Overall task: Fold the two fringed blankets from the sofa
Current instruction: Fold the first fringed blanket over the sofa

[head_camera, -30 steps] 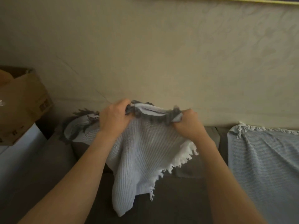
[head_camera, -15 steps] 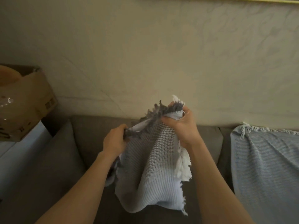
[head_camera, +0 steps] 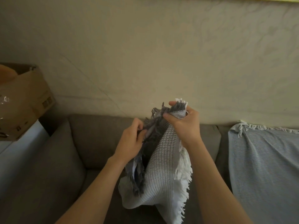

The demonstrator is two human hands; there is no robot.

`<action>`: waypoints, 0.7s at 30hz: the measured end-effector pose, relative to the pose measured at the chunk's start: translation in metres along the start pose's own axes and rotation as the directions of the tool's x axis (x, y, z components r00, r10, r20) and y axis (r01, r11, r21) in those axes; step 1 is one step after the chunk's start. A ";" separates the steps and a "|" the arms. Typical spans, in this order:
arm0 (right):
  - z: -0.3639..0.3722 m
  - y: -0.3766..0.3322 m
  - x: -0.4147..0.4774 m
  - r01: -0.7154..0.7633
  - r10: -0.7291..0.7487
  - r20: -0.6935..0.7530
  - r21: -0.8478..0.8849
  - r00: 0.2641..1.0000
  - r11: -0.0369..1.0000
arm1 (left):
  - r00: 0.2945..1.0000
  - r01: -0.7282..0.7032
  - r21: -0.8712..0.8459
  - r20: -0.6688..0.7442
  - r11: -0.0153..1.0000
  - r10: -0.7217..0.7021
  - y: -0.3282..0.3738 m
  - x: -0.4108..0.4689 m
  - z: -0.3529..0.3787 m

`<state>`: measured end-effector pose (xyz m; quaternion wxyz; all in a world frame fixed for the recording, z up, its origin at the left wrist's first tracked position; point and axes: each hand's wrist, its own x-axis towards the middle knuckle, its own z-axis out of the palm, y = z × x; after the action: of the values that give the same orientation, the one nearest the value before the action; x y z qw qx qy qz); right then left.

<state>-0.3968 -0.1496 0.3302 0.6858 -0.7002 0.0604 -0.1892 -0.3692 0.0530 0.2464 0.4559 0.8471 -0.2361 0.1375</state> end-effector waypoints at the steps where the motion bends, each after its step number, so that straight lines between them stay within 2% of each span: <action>1: 0.000 0.000 0.000 0.000 0.000 -0.013 -0.009 1.000 1.000 | 0.999 -0.032 0.034 0.014 0.999 0.031 0.000 0.000 0.001; 5: 0.004 0.001 -0.001 0.032 -0.033 -0.014 -0.042 0.999 0.999 | 0.983 -0.179 0.163 0.057 0.970 0.172 0.009 -0.003 0.009; 7: 0.006 0.001 -0.002 0.042 -0.043 -0.014 -0.042 0.999 0.998 | 0.979 -0.200 0.198 0.072 0.959 0.189 0.012 -0.008 0.016; 14: 0.006 0.000 -0.006 0.051 -0.050 0.032 -0.031 0.998 0.998 | 0.997 -0.032 0.254 -0.054 0.967 0.048 0.000 -0.018 0.026; 19: 0.003 -0.002 -0.010 0.006 -0.011 0.107 0.050 0.994 0.999 | 0.994 0.103 0.244 -0.005 0.964 -0.105 -0.004 -0.015 0.028; 21: 0.002 -0.004 -0.012 -0.009 -0.002 0.129 0.080 0.992 0.997 | 0.991 0.115 0.218 0.038 0.969 -0.126 -0.008 -0.014 0.029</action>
<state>-0.4074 -0.1434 0.3320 0.7161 -0.6828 0.0094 -0.1446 -0.3765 0.0365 0.2189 0.3625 0.9076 -0.1797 0.1124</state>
